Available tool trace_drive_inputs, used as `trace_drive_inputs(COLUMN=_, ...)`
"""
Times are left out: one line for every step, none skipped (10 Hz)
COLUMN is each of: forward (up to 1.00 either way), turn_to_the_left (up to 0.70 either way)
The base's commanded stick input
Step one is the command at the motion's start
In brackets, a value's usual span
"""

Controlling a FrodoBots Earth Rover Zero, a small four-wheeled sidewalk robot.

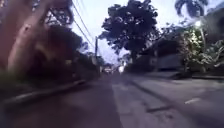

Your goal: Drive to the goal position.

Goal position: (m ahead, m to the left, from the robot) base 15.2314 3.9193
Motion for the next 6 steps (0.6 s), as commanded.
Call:
trace_drive_inputs(forward=0.70, turn_to_the_left=-0.31)
trace_drive_inputs(forward=0.70, turn_to_the_left=-0.31)
trace_drive_inputs(forward=0.70, turn_to_the_left=-0.21)
trace_drive_inputs(forward=0.70, turn_to_the_left=-0.12)
trace_drive_inputs(forward=0.70, turn_to_the_left=-0.03)
trace_drive_inputs(forward=0.70, turn_to_the_left=0.00)
